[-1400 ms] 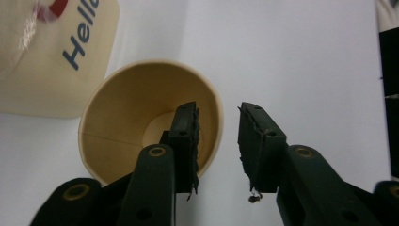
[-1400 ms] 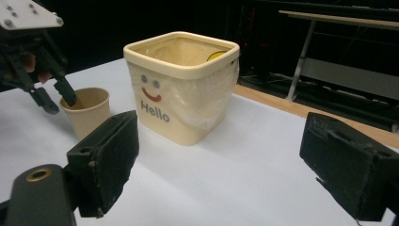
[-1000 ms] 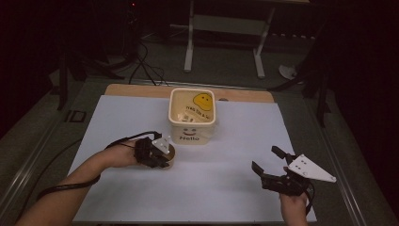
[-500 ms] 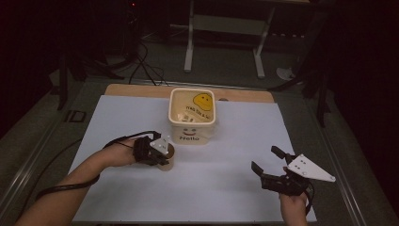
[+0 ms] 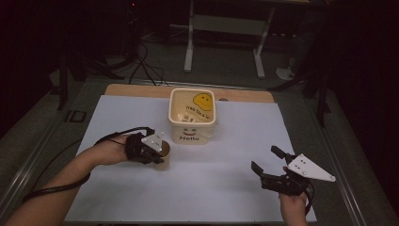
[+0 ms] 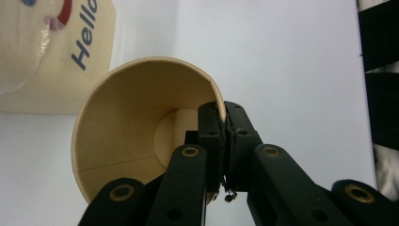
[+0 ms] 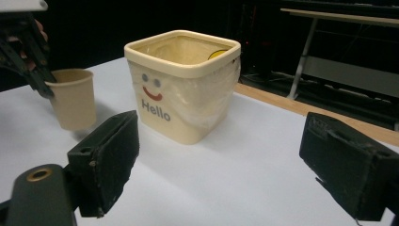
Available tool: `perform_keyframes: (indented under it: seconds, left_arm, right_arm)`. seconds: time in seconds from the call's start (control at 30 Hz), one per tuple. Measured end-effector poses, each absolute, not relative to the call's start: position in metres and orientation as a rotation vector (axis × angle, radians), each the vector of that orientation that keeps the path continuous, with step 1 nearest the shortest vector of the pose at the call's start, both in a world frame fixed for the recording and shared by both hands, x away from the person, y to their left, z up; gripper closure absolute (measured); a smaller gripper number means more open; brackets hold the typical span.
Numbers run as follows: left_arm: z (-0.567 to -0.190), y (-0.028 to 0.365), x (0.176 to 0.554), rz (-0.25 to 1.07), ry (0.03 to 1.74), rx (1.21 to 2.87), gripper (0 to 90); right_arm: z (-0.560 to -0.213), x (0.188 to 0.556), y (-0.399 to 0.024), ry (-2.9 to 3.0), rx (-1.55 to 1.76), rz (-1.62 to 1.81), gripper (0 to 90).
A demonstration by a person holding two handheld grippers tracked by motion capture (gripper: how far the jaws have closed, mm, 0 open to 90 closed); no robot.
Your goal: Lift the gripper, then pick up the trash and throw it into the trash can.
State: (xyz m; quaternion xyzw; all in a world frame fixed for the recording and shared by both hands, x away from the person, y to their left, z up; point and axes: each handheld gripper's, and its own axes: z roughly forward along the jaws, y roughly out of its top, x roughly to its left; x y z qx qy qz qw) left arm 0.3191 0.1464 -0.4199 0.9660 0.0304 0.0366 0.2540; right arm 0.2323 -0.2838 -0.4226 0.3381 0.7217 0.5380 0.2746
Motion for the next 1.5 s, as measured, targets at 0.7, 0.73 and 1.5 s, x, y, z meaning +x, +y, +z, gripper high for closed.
perform_keyframes:
  seconds: [0.7, 0.73, 1.5]
  left_arm:
    - [-0.344, 0.157, 0.293, 0.139, 0.054, 2.588, 88.7]
    - [-0.34, 0.157, 0.294, 0.144, 0.054, 2.581, 88.7]
    - [-0.282, 0.138, 0.304, 0.153, -0.015, 2.568, 88.8]
  right_arm:
    - [-0.422, 0.233, -0.281, 1.944, 0.904, 1.446, 12.4]
    - [-0.422, 0.233, -0.281, 1.943, 0.905, 1.447, 12.4]
    - [-0.423, 0.233, -0.28, 1.957, 0.893, 1.448, 12.4]
